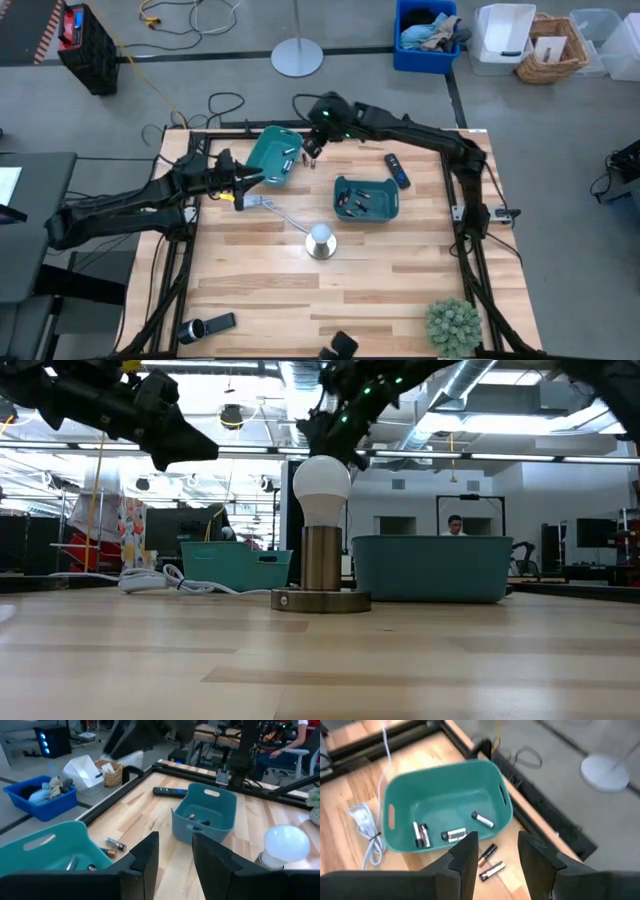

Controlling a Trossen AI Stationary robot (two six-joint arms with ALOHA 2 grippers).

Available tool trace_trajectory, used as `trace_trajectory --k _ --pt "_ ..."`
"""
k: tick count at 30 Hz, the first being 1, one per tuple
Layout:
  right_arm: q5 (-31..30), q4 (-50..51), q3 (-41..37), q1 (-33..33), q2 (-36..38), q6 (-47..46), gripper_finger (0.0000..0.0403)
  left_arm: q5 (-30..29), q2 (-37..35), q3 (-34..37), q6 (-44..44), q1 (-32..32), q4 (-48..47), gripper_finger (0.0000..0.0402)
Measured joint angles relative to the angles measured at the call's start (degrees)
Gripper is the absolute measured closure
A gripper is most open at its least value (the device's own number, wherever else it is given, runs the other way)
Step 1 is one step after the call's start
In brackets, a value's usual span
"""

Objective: Sort batteries
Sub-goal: Put the silver battery into the green bin

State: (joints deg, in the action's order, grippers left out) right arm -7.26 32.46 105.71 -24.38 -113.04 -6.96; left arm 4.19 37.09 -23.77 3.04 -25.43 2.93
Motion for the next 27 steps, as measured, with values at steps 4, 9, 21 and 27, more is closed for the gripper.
trace_trajectory --k 4,9,21,27 --pt "1.69 7.77 8.21 -1.38 -6.87 -2.96 0.0232 -0.01 -0.7 0.02 -0.94 0.0 0.09 0.029" --pt "2.75 16.18 14.21 -2.12 -14.77 -6.27 0.0212 -0.02 -1.28 0.02 -1.91 0.0 0.05 0.029" --pt "5.68 21.33 19.82 -2.11 -24.35 -10.56 0.0183 0.55 -1.25 0.02 -1.95 0.02 -0.04 0.029" --pt "5.92 20.84 19.8 -3.22 -25.1 -12.52 0.0181 0.7 -1.25 0.02 -1.95 0.02 -0.04 0.029"
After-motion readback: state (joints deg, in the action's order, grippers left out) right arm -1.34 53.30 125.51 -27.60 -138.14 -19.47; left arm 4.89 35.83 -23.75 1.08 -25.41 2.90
